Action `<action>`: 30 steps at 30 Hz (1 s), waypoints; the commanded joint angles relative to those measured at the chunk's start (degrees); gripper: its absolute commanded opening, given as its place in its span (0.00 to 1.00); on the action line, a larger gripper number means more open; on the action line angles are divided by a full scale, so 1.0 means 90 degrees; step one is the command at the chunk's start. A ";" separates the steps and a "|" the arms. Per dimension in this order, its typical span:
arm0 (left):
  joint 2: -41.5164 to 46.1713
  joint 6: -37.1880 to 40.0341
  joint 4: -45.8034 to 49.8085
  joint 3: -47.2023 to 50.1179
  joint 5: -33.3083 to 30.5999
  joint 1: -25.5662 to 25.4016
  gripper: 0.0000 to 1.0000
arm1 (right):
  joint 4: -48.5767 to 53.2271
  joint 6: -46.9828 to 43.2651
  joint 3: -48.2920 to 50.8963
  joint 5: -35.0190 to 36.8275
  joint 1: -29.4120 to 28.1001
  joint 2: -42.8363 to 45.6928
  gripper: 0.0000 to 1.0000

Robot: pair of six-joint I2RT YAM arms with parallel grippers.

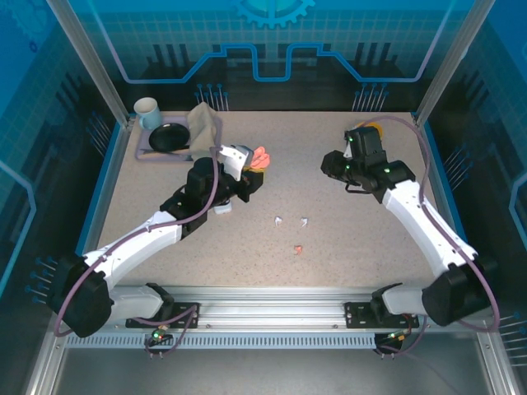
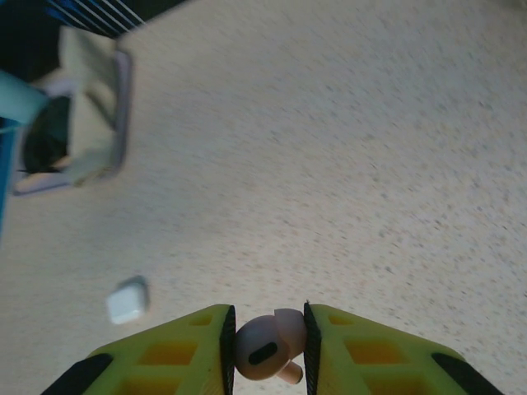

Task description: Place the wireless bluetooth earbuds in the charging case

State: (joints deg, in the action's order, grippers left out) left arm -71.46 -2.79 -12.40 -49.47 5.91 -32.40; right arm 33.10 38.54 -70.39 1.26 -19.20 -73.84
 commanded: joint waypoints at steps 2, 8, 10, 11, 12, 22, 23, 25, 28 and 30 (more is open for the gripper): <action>0.0030 0.0395 -0.0389 -0.0245 0.0334 -0.0165 0.00 | -0.0421 0.0119 -0.0286 0.0137 -0.0342 0.0516 0.30; -0.0028 0.0839 -0.0486 -0.0321 0.0089 -0.0511 0.00 | -0.1002 0.0248 -0.0373 0.0399 -0.0967 0.0940 0.30; -0.0057 0.1069 -0.0543 -0.0344 -0.0094 -0.0675 0.00 | -0.1291 0.0260 -0.0324 0.0472 -0.1207 0.1052 0.30; -0.0066 0.1151 -0.0579 -0.0354 -0.0208 -0.0732 0.00 | -0.1453 0.0267 -0.0274 0.0503 -0.1311 0.1107 0.30; -0.0086 0.1228 -0.0608 -0.0388 -0.0375 -0.0806 0.00 | -0.1654 0.0278 -0.0189 0.0566 -0.1414 0.1174 0.31; -0.0368 0.1397 -0.0685 -0.0786 -0.1013 -0.1045 0.00 | -0.2986 0.0333 0.0442 0.0709 -0.2033 0.1574 0.31; -0.0412 0.1385 -0.0667 -0.0834 -0.1040 -0.1065 0.00 | -0.3030 0.0369 0.0471 0.0720 -0.2060 0.1578 0.31; -0.0493 0.1382 -0.0666 -0.0930 -0.1101 -0.1117 0.00 | -0.3180 0.0456 0.0568 0.0725 -0.2118 0.1566 0.31; -0.0585 0.1384 -0.0596 -0.1044 -0.1153 -0.1161 0.00 | -0.3345 0.0547 0.0693 0.0788 -0.2235 0.1547 0.31; -0.0605 0.1380 -0.0605 -0.1079 -0.1146 -0.1181 0.00 | -0.3389 0.0591 0.0769 0.0861 -0.2297 0.1535 0.31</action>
State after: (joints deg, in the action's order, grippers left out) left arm -76.38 8.14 -16.84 -56.95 -3.03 -42.48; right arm 6.90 42.50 -64.34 7.33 -38.57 -60.34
